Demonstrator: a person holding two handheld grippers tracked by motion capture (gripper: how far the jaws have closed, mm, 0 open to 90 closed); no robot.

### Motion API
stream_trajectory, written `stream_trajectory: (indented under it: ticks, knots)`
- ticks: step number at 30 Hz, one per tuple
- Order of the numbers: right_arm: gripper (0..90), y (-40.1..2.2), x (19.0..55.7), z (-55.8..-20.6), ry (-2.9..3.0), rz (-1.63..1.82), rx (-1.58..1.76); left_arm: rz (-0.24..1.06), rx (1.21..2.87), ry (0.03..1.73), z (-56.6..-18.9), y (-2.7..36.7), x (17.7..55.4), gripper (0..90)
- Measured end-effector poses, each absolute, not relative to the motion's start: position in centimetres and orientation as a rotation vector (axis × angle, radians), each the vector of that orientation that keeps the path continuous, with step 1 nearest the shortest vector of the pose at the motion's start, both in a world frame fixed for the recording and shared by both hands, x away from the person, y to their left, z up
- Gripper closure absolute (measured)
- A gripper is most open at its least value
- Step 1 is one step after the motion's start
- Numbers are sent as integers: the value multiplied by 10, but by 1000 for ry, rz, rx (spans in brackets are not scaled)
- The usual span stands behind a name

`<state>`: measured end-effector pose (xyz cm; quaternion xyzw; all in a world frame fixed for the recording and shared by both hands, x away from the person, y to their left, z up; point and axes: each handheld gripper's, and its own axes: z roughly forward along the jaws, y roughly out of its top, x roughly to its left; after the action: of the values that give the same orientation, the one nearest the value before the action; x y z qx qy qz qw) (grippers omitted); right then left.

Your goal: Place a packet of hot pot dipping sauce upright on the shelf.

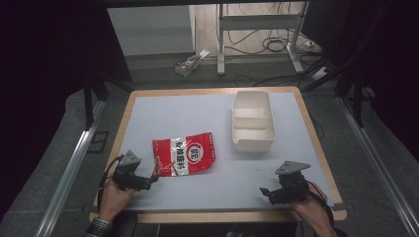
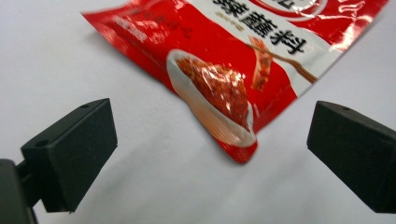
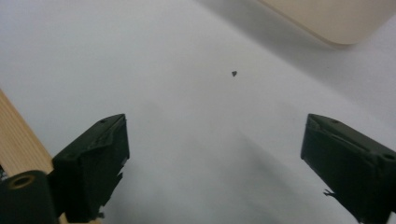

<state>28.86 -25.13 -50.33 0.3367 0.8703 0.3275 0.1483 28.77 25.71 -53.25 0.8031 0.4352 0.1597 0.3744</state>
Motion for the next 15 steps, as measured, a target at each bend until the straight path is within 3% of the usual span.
stream_trajectory:
  ticks: [15]
  knots:
    - [54, -251, 292, -509, 2510, 917, 975, 396, 2095, 1147, -533, 250, 293, 69]
